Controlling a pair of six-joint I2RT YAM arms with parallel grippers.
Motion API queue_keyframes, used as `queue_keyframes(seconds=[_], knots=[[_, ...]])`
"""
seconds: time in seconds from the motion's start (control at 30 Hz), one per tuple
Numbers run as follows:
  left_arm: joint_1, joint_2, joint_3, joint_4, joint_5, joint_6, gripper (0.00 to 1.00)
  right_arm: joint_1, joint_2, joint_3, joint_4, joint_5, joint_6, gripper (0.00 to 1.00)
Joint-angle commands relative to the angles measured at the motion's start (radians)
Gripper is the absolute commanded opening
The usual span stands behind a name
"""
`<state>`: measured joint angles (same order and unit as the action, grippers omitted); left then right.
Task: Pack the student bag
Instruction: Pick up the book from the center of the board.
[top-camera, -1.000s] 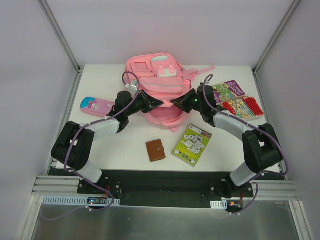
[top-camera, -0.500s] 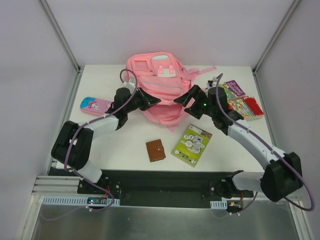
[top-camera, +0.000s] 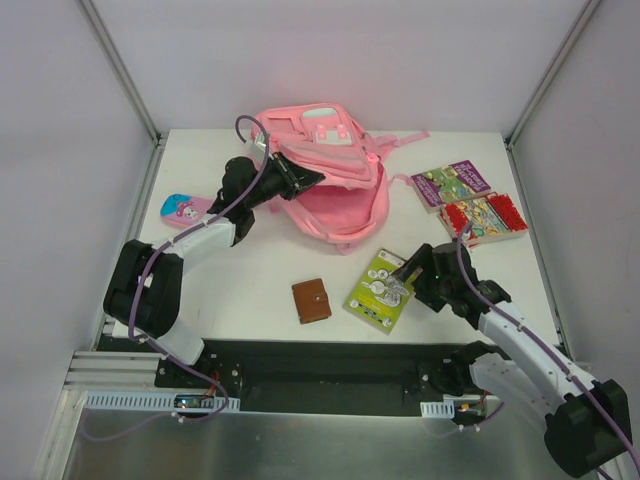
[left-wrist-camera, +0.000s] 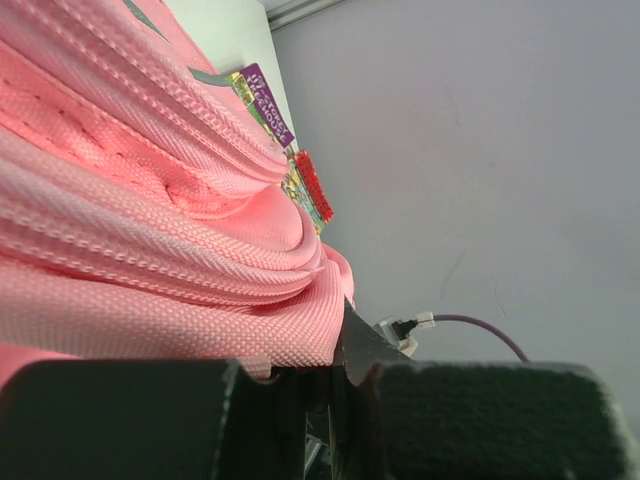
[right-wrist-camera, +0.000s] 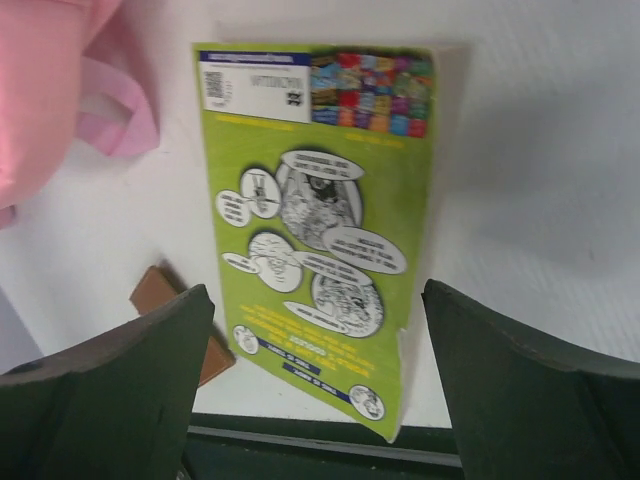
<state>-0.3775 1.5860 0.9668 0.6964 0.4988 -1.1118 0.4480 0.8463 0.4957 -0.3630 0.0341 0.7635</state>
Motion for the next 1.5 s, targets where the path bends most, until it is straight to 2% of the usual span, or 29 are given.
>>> queue_keyframes(seconds=[0.0, 0.1, 0.2, 0.3, 0.43, 0.67, 0.87, 0.93, 0.97, 1.07, 1.13, 1.17, 1.33, 1.47], knots=[[0.009, -0.041, 0.027, 0.152, 0.037, -0.011, 0.00, -0.009, -0.027, 0.000, -0.097, 0.081, 0.042, 0.88], [0.011, -0.044, 0.020, 0.152, 0.037, -0.008, 0.00, -0.009, -0.004, 0.020, -0.161, 0.114, 0.020, 0.88], [0.012, -0.044, 0.012, 0.155, 0.038, -0.011, 0.00, -0.014, 0.028, 0.008, -0.156, 0.109, 0.011, 0.86], [0.014, -0.044, 0.010, 0.160, 0.043, -0.014, 0.00, -0.020, 0.081, 0.006, -0.119, 0.092, 0.000, 0.82], [0.019, -0.049, 0.004, 0.161, 0.047, -0.016, 0.00, -0.032, 0.125, -0.031, 0.025, 0.053, 0.002, 0.77], [0.025, -0.050, -0.011, 0.181, 0.063, -0.026, 0.00, -0.038, 0.229, -0.049, 0.125, 0.016, 0.017, 0.74], [0.028, -0.049, -0.025, 0.201, 0.067, -0.039, 0.00, -0.040, 0.316, -0.060, 0.148, 0.024, 0.016, 0.60], [0.028, -0.050, -0.027, 0.204, 0.067, -0.039, 0.00, -0.040, 0.335, -0.065, 0.159, 0.023, 0.017, 0.51], [0.028, -0.050, -0.028, 0.206, 0.069, -0.040, 0.00, -0.042, 0.336, -0.071, 0.160, 0.029, 0.019, 0.38], [0.028, -0.049, -0.030, 0.209, 0.069, -0.040, 0.00, -0.042, 0.333, -0.083, 0.173, 0.038, 0.020, 0.17], [0.028, -0.049, -0.031, 0.209, 0.073, -0.039, 0.00, -0.045, 0.333, -0.080, 0.171, 0.039, 0.011, 0.10], [0.029, -0.049, -0.033, 0.210, 0.073, -0.039, 0.00, -0.045, 0.333, -0.079, 0.173, 0.038, 0.007, 0.01], [0.031, -0.047, -0.036, 0.218, 0.080, -0.043, 0.00, -0.051, 0.310, -0.068, 0.177, 0.036, -0.029, 0.01], [0.034, -0.047, -0.039, 0.219, 0.083, -0.045, 0.00, -0.052, 0.174, -0.071, 0.193, 0.053, -0.064, 0.01]])
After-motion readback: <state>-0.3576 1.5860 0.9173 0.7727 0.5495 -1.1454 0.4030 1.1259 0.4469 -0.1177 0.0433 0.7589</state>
